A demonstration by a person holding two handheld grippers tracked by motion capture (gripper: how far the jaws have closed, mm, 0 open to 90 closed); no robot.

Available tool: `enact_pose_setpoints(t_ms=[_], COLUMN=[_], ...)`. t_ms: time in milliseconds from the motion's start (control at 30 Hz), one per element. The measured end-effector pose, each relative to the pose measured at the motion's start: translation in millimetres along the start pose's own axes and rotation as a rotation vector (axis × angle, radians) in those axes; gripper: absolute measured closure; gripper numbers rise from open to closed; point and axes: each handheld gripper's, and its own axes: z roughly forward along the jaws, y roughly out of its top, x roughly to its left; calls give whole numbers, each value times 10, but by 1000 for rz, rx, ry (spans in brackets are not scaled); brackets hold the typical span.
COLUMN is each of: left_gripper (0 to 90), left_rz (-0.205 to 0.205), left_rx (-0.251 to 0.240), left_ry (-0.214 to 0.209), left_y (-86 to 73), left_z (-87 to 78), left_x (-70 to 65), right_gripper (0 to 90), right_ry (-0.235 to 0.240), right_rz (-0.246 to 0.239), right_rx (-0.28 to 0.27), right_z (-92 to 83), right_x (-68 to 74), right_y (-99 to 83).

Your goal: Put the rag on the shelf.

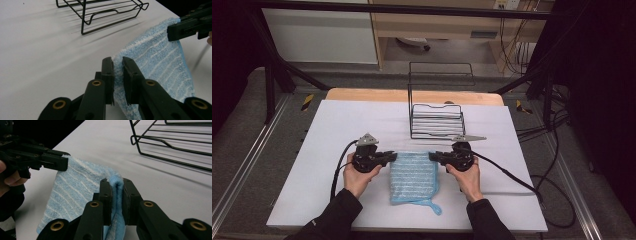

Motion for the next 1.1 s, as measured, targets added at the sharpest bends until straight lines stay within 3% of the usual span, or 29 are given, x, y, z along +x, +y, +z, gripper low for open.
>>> enact_pose_setpoints(t_ms=[167,367,1100], left_gripper=[796,797,797], left_rz=[5,11,83], left_rx=[-29,-57,-186], left_ry=[3,13,33], left_y=[30,67,203], left_z=[-49,-117,-353], left_x=[-57,-99,-306], right_gripper=[805,804,804], right_ry=[1,-9,-11], right_rz=[-15,-67,-170], right_rx=[-18,-45,-144], right_z=[-68,-154,-427], right_x=[28,123,333], right_y=[31,103,265])
